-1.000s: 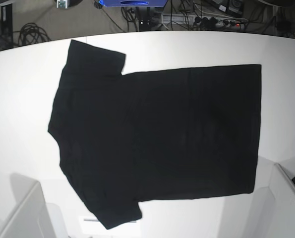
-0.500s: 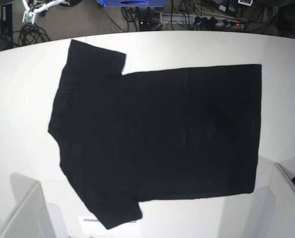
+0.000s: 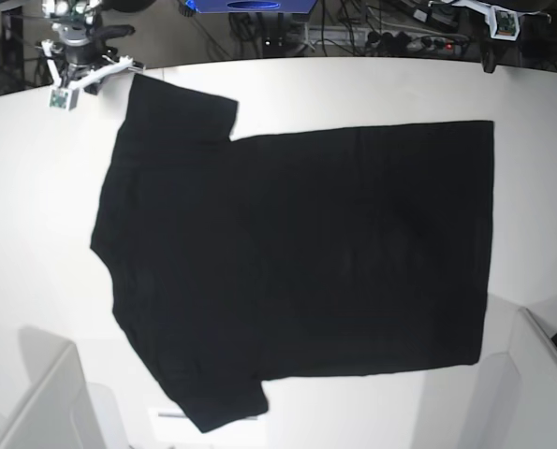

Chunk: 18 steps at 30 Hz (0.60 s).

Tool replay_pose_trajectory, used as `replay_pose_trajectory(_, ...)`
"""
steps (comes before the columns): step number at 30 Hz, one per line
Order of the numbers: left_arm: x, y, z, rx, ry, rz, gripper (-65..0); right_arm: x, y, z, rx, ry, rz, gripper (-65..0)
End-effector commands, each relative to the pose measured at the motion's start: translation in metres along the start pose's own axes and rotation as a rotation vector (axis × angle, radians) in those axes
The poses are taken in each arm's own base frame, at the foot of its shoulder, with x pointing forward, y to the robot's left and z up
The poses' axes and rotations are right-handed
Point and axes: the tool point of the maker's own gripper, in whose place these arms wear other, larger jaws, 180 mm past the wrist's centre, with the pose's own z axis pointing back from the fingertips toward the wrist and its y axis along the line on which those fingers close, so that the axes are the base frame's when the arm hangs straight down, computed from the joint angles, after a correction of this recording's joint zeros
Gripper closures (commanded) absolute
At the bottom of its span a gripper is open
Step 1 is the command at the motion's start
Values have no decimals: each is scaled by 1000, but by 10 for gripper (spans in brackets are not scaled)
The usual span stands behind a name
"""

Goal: Fold the T-shirt properly
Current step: 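Lower both grippers to the shoulder corners of the black T-shirt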

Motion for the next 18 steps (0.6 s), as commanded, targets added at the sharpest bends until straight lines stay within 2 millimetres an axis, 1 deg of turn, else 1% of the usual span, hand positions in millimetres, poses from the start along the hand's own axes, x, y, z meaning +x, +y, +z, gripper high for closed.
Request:
replay_pose_trajectory(1,8,3,1,7,-30,-1,0,10,7,2,46,-31,-16,-60)
replay_pose_trajectory(3,11,2,-2,9,-44,3,0,18,28,2,171,-35,-54,-174)
replay_pose_trajectory(5,14,3,-6,16,-60,27,0,30,30,3,240,-51,-109,-276)
replay_pose_trajectory(6,16,5,-8,27,-66,59,-8,35,32,3,265,-51,-143,-311)
replay_pose_trajectory(7,16,7,-9,37,-70,99,-77,37,34,3,289,-39,-173,-335)
replay_pose_trajectory(10,19,20,-13,71,-83,227,-308,41,43,0,355,9,-224,-350)
replay_pose_trajectory(11,22,24,-15,76,-94,252,-370,40,43,-2,356,25,-228,-351)
replay_pose_trajectory(13,19,29,-19,88,-89,283,-456,43,44,-9,361,38,-236,-353)
replay_pose_trajectory(14,19,29,-23,78,-82,284,-484,42,45,-13,364,51,-243,-353)
replay_pose_trajectory(15,16,27,-26,61,-71,291,-489,40,45,-16,364,60,-251,-353)
replay_pose_trajectory(16,13,23,-29,41,-58,300,-481,37,44,-20,360,69,-260,-353)
replay_pose_trajectory(18,8,24,-32,16,-38,303,-454,31,40,-25,349,87,-274,-353)
